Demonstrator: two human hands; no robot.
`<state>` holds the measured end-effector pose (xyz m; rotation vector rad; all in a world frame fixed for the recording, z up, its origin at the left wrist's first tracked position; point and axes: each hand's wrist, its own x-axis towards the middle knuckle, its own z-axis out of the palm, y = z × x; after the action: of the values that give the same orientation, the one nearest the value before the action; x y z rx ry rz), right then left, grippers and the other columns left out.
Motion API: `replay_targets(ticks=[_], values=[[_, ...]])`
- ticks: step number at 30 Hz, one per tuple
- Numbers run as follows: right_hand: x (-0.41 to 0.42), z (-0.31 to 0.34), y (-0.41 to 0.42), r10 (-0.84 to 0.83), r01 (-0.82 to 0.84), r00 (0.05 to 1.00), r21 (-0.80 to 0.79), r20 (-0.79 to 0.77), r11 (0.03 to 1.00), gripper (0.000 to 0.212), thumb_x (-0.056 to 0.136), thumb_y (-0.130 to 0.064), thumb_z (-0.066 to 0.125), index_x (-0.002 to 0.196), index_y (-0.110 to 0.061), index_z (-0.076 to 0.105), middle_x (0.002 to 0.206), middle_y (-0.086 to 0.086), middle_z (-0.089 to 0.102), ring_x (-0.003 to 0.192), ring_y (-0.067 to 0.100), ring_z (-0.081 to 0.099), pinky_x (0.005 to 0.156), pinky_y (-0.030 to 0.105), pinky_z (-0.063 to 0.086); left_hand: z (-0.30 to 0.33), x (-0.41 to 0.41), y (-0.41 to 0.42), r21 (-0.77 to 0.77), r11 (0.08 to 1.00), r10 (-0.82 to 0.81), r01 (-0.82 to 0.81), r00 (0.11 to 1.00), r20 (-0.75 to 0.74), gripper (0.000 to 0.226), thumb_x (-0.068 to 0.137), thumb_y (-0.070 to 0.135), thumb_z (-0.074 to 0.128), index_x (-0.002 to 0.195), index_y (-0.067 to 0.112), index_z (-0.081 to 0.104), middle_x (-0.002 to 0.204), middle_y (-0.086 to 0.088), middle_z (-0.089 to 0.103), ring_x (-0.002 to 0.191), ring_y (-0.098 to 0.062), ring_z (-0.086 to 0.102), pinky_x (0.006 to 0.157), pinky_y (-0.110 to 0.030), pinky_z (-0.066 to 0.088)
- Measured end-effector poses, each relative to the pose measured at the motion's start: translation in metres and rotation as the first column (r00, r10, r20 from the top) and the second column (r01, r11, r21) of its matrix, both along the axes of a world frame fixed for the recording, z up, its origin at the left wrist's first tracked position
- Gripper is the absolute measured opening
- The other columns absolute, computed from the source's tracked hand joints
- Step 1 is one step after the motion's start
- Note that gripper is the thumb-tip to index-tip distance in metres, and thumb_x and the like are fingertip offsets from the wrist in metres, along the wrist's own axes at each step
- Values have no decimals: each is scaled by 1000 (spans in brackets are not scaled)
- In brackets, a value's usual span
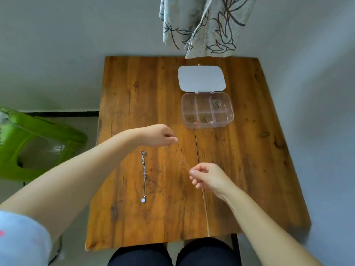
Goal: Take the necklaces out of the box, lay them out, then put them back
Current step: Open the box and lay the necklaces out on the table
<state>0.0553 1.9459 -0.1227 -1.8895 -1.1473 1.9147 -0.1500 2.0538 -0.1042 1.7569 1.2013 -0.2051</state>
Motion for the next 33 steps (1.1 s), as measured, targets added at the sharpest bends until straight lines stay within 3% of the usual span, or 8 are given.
replay_targets(ticks=[4, 7, 11, 16, 23, 27, 30, 33], values=[[-40, -28, -47, -254, 257, 966, -165, 38, 952, 14, 91, -18, 61, 87, -6, 68, 76, 6, 68, 62, 9, 64, 58, 18, 54, -39, -2, -6, 23, 965, -255, 263, 951, -173, 31, 92, 27, 48, 65, 13, 45, 70, -4, 48, 68, -23, 43, 61, -29, 35], [-58, -39, -65, -333, 343, 939, -205, 82, 917, 16, 91, -18, 60, 84, -7, 68, 72, 5, 68, 57, 8, 63, 56, 17, 54, -48, 4, -13, 81, 924, -345, 374, 905, -248, 23, 95, 28, 45, 77, 16, 54, 68, 3, 48, 72, -22, 46, 64, -27, 36], [-67, -47, -72, -313, 339, 937, -189, 156, 921, 15, 94, -16, 56, 82, -12, 65, 74, 4, 68, 60, 11, 65, 56, 18, 55, -61, 4, -17, 209, 797, -439, 567, 781, -443, 32, 99, 32, 34, 105, 9, 56, 95, -7, 64, 87, -28, 58, 73, -34, 45], [-67, -44, -69, -95, 156, 939, -162, 329, 975, 24, 94, -27, 55, 90, -7, 68, 66, -4, 64, 49, 6, 61, 47, 12, 46, -80, -1, -18, 361, 691, -430, 626, 757, -492, 35, 99, 34, 31, 115, 11, 53, 113, -8, 62, 104, -27, 56, 89, -36, 41], [-68, -50, -62, 200, -102, 863, -228, 465, 968, 29, 90, -40, 57, 79, -14, 62, 63, -1, 61, 43, 6, 55, 49, 14, 47, -87, -12, -22, 481, 649, -353, 589, 794, -495, 35, 99, 33, 33, 121, 12, 48, 126, -8, 50, 114, -25, 46, 91, -35, 38], [-53, -40, -43, 339, -245, 846, -264, 412, 933, 41, 92, -47, 49, 78, -12, 65, 56, -6, 57, 42, 5, 51, 55, 13, 45, -84, -13, -20, 568, 722, -220, 396, 909, -354, 31, 95, 33, 43, 117, 12, 49, 120, -9, 51, 108, -27, 49, 87, -37, 41], [-18, -20, -1, 282, -252, 873, -126, 398, 959, 41, 94, -43, 47, 77, -13, 68, 58, -7, 61, 45, 4, 50, 60, 16, 45, -79, -6, -13, 671, 698, -100, 250, 962, -255, 27, 86, 27, 61, 106, 10, 55, 98, -10, 61, 87, -30, 58, 70, -38, 48], [34, -4, 65, 153, -207, 868, 64, 473, 976, 28, 95, -31, 51, 86, -12, 70, 65, -7, 65, 49, 8, 53, 60, 24, 50, -70, 15, -6, 711, 693, 13, 117, 985, -175, 40, 78, 21, 70, 114, 9, 54, 85, -10, 61, 75, -30, 58, 62, -36, 48]])
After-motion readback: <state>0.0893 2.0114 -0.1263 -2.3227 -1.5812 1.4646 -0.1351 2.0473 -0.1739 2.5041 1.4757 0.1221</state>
